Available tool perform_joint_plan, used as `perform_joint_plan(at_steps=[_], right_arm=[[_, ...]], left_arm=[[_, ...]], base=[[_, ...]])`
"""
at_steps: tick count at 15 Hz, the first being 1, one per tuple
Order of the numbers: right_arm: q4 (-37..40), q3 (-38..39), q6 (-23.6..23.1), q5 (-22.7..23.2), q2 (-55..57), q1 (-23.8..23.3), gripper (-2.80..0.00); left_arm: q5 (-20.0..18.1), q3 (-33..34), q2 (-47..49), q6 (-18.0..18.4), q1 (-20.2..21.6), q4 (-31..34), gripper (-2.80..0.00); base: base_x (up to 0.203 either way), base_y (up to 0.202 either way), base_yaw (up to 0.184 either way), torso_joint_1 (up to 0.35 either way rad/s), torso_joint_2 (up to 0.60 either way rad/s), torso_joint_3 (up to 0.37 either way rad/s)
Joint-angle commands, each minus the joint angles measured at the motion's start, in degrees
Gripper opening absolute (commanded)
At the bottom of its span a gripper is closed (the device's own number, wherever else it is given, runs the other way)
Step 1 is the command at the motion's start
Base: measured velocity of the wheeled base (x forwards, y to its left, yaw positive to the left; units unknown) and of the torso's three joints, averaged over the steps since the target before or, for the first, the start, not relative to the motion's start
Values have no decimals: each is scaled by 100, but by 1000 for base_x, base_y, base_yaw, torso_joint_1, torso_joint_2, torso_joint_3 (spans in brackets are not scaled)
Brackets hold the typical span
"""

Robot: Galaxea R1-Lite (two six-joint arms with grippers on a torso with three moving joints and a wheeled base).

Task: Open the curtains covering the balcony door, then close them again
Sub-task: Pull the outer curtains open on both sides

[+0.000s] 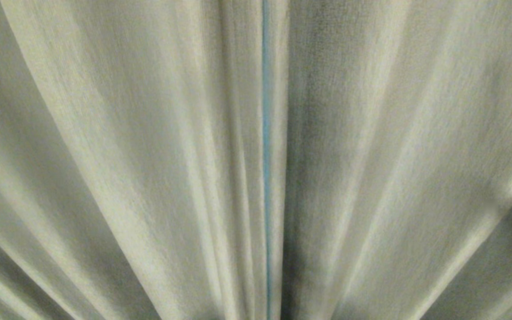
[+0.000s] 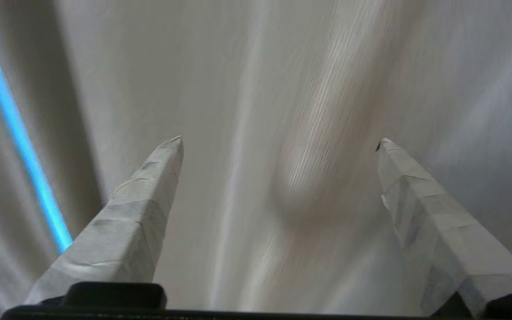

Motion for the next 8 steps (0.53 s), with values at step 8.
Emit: perform_joint_plan(at_steps=[8], right_arm=[[-1484, -612, -117, -493, 2211, -81, 0]], left_arm=[[2, 0, -2, -4, 1, 0, -280]], base=[[0, 0, 0, 0, 0, 0]])
